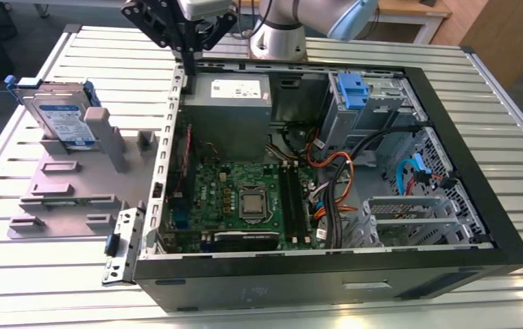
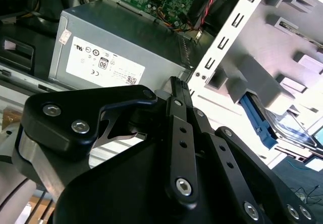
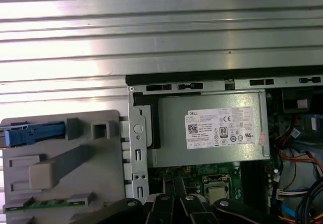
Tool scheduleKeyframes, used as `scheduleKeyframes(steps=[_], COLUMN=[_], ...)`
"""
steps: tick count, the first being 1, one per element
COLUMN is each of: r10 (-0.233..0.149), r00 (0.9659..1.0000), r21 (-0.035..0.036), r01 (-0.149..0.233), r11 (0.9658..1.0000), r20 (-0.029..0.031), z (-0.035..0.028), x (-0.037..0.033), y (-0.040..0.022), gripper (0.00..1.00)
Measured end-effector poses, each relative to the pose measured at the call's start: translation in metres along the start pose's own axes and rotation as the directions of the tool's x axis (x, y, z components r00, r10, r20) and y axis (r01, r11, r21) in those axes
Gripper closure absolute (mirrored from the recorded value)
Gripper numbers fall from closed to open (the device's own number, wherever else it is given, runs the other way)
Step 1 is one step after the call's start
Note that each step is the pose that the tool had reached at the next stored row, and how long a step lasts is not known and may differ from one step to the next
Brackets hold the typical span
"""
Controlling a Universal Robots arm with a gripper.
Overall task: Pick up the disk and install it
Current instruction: 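Reach for the disk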
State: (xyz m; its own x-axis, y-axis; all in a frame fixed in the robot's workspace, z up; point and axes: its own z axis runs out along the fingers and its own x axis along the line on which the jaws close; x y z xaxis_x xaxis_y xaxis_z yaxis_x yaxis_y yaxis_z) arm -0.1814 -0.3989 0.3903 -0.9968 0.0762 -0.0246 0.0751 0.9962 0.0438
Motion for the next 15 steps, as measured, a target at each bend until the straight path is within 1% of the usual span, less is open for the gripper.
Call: scheduleKeyframes(steps=[6, 7, 8, 15], r10=[0.0, 0.0, 0.0, 0.0], r00=[1.0, 1.0, 1.0, 1.0], r21=[0.0, 0.0, 0.0, 0.0004], r01=[0.0, 0.0, 0.0, 0.0], r11=[1.0, 1.0, 1.0, 1.0], r20=[-0.0001, -0.0001, 0.0, -0.0005], z=[0.0, 0.0009, 0.0038, 0.0051], x=[0.0012, 0.0066, 0.0123, 0.0129], y=[-0.0001, -0.0005, -0.0011, -0.0012], gripper=[0.89, 0.89, 0.89, 0.89])
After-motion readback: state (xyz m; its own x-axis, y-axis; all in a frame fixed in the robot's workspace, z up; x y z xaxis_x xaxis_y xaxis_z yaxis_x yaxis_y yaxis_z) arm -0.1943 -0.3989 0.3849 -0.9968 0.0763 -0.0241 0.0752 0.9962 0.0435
